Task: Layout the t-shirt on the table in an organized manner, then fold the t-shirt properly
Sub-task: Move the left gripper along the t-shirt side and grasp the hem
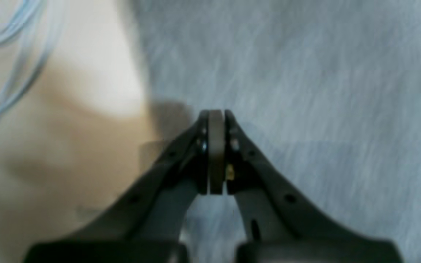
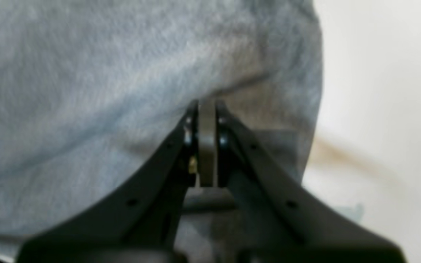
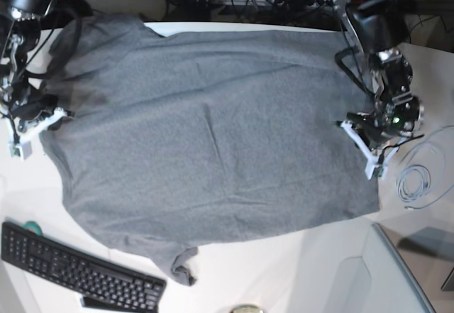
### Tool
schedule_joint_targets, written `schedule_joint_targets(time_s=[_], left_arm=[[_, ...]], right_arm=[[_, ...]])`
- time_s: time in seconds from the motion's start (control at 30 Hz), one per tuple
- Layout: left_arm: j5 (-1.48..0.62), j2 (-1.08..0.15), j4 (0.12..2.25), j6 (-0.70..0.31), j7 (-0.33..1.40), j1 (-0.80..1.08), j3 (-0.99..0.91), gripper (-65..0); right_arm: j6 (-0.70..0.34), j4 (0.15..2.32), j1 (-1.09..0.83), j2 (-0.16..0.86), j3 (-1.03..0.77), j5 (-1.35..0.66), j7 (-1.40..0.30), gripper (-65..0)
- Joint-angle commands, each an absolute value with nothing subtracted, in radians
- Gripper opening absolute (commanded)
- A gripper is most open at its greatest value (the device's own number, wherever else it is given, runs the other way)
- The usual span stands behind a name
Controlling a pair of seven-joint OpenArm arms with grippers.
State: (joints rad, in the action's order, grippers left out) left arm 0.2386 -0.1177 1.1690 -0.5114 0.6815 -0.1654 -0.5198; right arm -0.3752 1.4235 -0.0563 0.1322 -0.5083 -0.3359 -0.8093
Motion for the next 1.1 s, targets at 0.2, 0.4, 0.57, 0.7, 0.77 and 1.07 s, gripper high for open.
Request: schedule_joint_targets(time_s=[0.2, 0.4, 0.57, 0.7, 0.77, 1.07], left_arm=[[0.344, -0.134, 0.894, -0.407, 0.516, -0.269, -0.519, -65.0], [0.349, -0.139, 0.75, -0.348, 0.423, -0.32, -0.466, -65.0], [0.34, -0.14, 0.657, -0.286, 0.392, -0.386, -0.346, -65.0], [0.34, -0.136, 0.598, -0.278, 0.363, -0.46, -0.314, -65.0], [0.34, -0.134, 0.545, -0.278, 0.329, -0.507, -0.314, -65.0], [0.34, -0.093, 0.397, -0.203, 0.179, -0.628, -0.306, -65.0]], right_arm=[[-0.381, 1.138, 0.104, 0.282, -0.343, -0.349, -0.596, -64.8], [-0.374, 0.845, 0.205, 0.344, -0.291, -0.349, -0.492, -64.8], [-0.372, 0.817, 0.17, 0.351, -0.292, -0.349, -0.49, -64.8], [-0.372, 0.866, 0.105, 0.343, -0.294, -0.351, -0.493, -64.8], [-0.367, 0.914, 0.065, 0.325, -0.294, -0.351, -0.493, -64.8], [-0.277, 1.148, -0.025, 0.274, -0.292, -0.351, -0.539, -64.8]])
